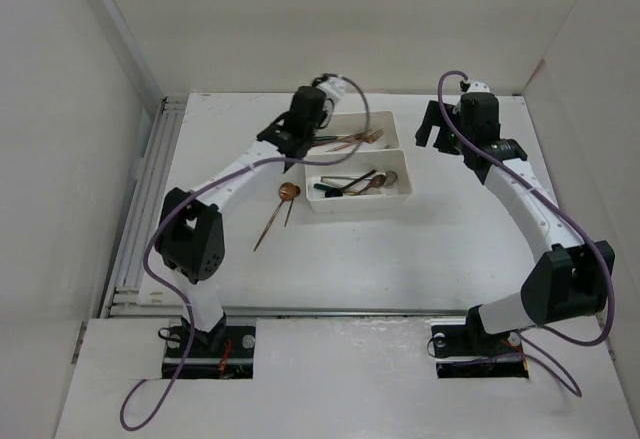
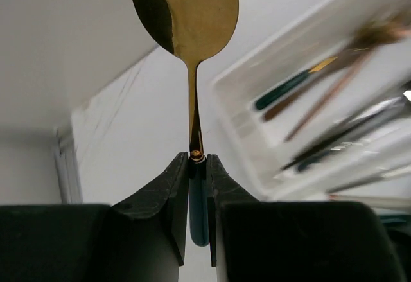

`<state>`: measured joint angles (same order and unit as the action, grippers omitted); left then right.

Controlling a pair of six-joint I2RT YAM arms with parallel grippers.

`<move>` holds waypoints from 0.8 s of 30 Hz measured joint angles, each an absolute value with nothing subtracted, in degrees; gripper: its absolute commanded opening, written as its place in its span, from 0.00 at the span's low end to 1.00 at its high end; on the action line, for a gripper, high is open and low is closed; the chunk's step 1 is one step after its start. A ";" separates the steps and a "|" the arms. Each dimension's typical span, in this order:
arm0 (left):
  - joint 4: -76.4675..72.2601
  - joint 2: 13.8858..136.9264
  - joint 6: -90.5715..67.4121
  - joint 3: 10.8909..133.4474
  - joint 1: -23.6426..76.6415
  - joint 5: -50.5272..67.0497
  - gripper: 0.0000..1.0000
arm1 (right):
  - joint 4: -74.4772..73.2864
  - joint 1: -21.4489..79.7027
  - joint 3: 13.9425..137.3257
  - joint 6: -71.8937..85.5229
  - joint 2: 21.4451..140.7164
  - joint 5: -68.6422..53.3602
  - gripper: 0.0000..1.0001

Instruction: Sort the eating utensils into containers

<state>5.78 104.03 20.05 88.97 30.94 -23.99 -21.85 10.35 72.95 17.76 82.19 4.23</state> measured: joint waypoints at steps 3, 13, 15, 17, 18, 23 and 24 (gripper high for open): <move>3.49 103.70 27.86 89.25 38.54 -18.61 0.00 | -21.82 10.61 73.30 17.50 82.39 4.05 1.00; 0.69 108.47 43.27 77.78 43.44 -13.87 0.40 | -21.50 10.66 73.36 15.27 82.37 4.58 1.00; 0.40 108.92 43.94 77.80 43.97 -14.33 0.68 | -21.45 10.66 73.36 14.92 82.37 4.58 1.00; -0.34 108.92 43.64 78.52 44.66 -15.57 0.82 | -21.41 10.66 73.36 14.70 82.39 4.56 1.00; -1.02 108.92 43.40 79.37 44.88 -16.16 0.82 | -21.39 10.66 73.36 14.66 82.39 4.56 1.00; -1.98 108.92 39.68 87.77 45.50 -20.40 0.82 | -20.95 10.66 73.36 14.48 82.39 4.45 1.00; -2.42 108.90 38.81 89.41 45.50 -21.10 0.82 | -20.80 10.66 73.36 14.48 82.41 4.36 1.00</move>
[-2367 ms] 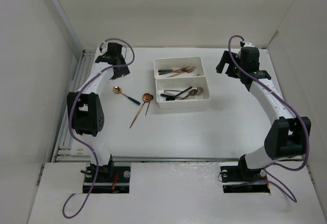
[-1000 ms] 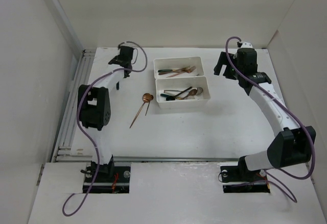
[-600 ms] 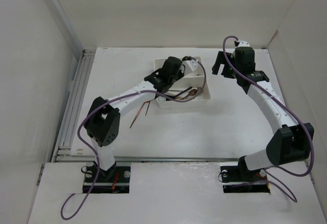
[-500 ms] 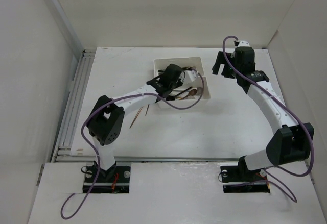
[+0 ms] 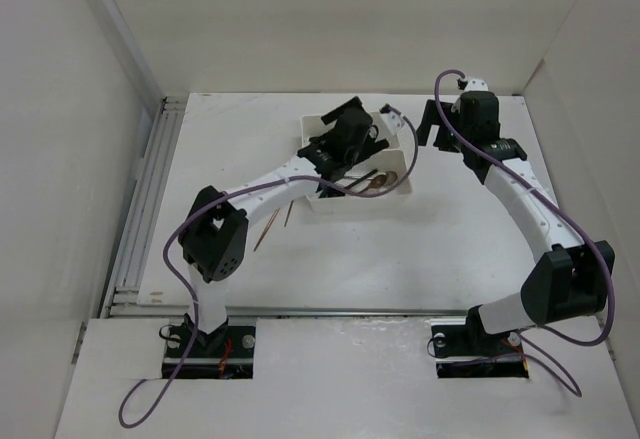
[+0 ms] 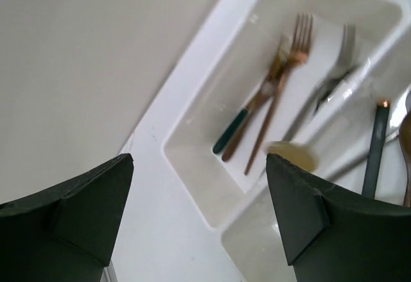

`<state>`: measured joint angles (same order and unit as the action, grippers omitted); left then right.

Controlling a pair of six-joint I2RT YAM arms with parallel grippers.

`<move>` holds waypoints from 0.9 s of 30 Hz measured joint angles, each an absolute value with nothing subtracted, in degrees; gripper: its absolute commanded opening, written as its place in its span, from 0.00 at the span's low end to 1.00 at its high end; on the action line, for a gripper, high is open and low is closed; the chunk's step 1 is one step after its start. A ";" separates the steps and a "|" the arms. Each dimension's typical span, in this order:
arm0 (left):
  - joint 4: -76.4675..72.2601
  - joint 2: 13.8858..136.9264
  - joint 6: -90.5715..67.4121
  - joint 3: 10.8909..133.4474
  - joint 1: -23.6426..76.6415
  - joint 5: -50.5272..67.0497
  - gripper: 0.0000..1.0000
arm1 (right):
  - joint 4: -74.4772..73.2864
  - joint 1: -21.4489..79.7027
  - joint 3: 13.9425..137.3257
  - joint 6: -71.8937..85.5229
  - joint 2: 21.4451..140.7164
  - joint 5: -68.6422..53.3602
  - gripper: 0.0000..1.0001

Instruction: Sort the eating utensils into containers

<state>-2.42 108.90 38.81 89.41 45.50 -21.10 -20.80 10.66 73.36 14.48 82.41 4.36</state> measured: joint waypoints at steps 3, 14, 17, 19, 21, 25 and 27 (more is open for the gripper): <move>-2.11 108.84 36.27 93.30 45.28 -21.89 0.79 | -20.27 10.66 73.36 14.39 82.41 4.05 1.00; 11.00 108.47 24.12 93.36 39.88 -12.36 0.77 | -19.25 10.66 73.12 14.35 82.41 3.92 1.00; 14.17 108.16 19.86 92.36 36.36 -8.49 0.77 | -19.27 10.66 73.12 14.35 82.39 3.99 1.00; 16.62 107.63 17.34 91.48 32.51 -6.00 0.71 | -19.31 10.66 73.12 14.35 82.39 4.03 1.00; 19.70 106.21 15.16 89.65 26.87 -3.42 0.66 | -19.31 10.72 73.12 14.35 82.32 4.05 1.00; 23.97 101.36 13.87 81.78 17.41 0.16 0.64 | -19.29 11.20 73.01 14.41 82.17 3.95 1.00; 26.09 98.67 14.26 76.14 15.88 2.15 0.64 | -19.31 11.53 72.99 14.52 82.17 3.92 1.00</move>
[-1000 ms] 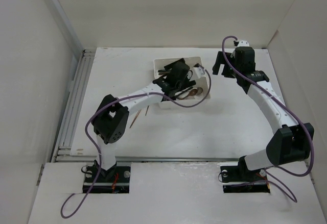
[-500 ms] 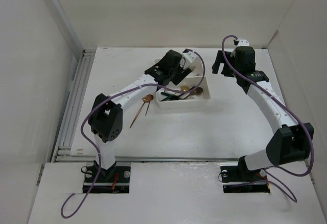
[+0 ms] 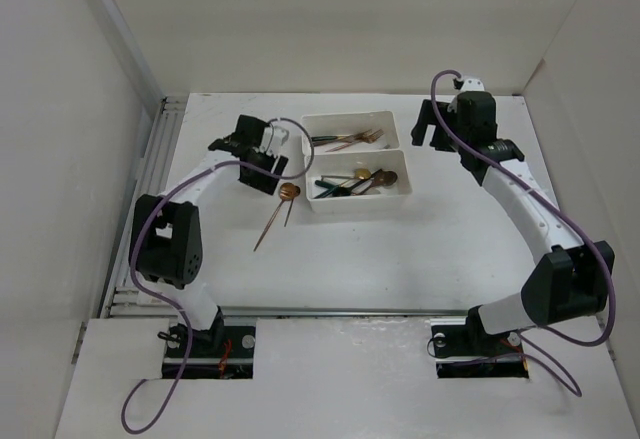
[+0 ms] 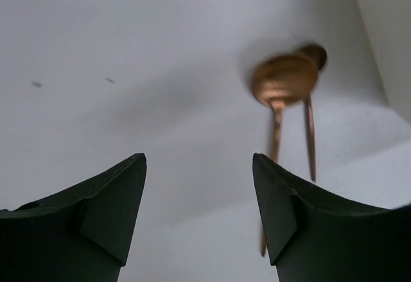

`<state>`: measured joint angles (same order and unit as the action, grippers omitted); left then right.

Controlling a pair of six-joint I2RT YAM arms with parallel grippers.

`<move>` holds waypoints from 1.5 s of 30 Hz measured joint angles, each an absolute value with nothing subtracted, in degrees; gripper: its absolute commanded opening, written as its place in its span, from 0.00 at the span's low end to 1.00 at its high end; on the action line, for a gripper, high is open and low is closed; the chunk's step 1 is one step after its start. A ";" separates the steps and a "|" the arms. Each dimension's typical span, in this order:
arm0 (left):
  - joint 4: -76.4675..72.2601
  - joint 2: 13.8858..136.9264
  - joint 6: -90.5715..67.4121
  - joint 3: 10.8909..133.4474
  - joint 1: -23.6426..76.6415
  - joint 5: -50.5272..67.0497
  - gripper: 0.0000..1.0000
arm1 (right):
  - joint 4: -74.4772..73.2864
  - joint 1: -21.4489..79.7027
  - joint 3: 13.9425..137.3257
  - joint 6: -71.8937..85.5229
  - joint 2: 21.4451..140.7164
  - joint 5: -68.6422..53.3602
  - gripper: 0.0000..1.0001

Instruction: Sort the eating utensils into containers

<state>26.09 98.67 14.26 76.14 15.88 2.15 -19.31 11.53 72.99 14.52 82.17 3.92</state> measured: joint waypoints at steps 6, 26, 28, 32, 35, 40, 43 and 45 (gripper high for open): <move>29.12 97.30 14.94 64.29 19.57 7.99 0.64 | -19.33 12.93 73.01 14.57 82.17 3.92 1.00; 22.06 104.20 11.70 66.11 17.10 4.27 0.00 | -20.62 13.23 73.01 14.59 79.85 6.94 1.00; 22.02 104.97 11.66 67.44 13.98 4.16 0.00 | -20.62 13.21 73.01 14.57 79.83 7.11 1.00; 24.21 105.71 12.05 70.50 8.29 0.25 0.00 | -20.56 13.21 73.01 14.59 79.83 7.33 1.00; 27.75 106.34 12.88 79.05 7.90 -3.86 0.00 | -20.51 13.21 73.01 14.59 79.83 7.27 1.00; 21.89 105.93 17.10 94.72 16.40 -10.35 0.00 | -20.16 13.21 73.01 14.81 79.83 6.98 1.00; 17.58 104.62 22.59 97.34 26.39 -10.79 0.00 | -19.90 13.21 73.01 14.81 79.83 6.92 1.00; 16.12 104.31 27.31 97.01 33.78 -9.54 0.00 | -19.92 13.21 72.99 14.81 79.77 6.98 1.00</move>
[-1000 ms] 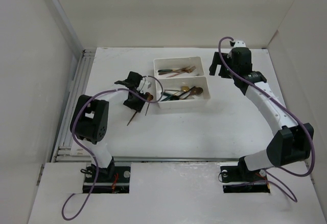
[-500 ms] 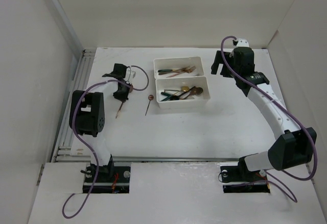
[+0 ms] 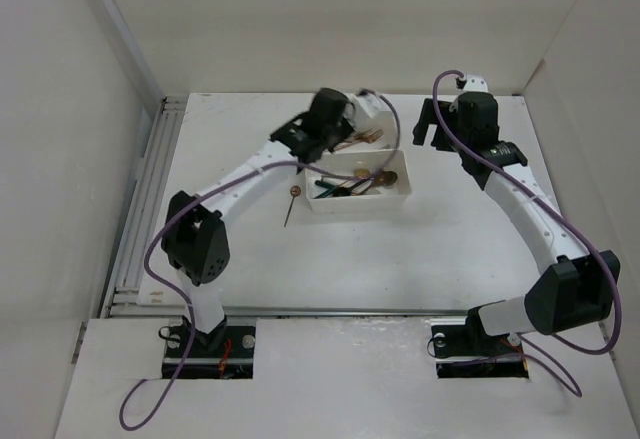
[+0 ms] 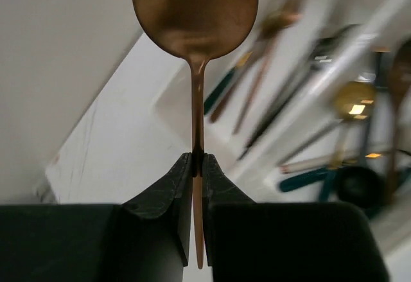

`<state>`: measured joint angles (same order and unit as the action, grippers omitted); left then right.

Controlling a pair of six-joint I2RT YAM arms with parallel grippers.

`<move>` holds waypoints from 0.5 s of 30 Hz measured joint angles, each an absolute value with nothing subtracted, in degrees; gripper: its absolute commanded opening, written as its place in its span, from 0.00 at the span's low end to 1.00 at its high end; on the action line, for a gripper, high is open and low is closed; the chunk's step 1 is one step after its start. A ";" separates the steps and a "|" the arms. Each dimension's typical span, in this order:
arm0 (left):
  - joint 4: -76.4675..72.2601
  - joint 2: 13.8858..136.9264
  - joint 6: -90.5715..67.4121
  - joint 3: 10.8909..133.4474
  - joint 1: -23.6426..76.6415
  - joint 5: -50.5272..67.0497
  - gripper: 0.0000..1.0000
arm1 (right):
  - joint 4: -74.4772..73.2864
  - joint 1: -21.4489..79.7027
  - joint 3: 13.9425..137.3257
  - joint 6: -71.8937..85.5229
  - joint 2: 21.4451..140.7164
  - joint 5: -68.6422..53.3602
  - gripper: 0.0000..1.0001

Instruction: Sort the eating utensils into containers

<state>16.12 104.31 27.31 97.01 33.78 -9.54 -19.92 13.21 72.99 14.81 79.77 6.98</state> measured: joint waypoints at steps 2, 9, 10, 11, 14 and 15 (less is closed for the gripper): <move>14.55 104.36 31.53 94.59 40.49 -8.08 0.00 | -19.77 13.21 72.49 14.79 79.29 7.11 1.00; 11.20 108.75 37.67 84.07 47.16 -6.46 0.00 | -21.91 8.32 71.18 16.08 75.75 11.07 1.00; 10.59 109.14 38.02 83.35 46.94 -6.85 0.00 | -22.48 5.87 71.18 16.43 75.70 11.62 1.00; 9.19 109.49 38.44 82.43 46.63 -7.01 0.00 | -23.07 3.14 71.18 16.75 75.94 11.68 1.00; 6.57 109.75 39.75 81.49 46.54 -8.82 0.08 | -25.04 -5.26 71.18 18.06 78.13 11.44 1.00; 5.91 109.75 40.27 81.43 46.70 -9.19 0.23 | -25.61 -7.55 71.13 18.55 78.94 10.52 1.00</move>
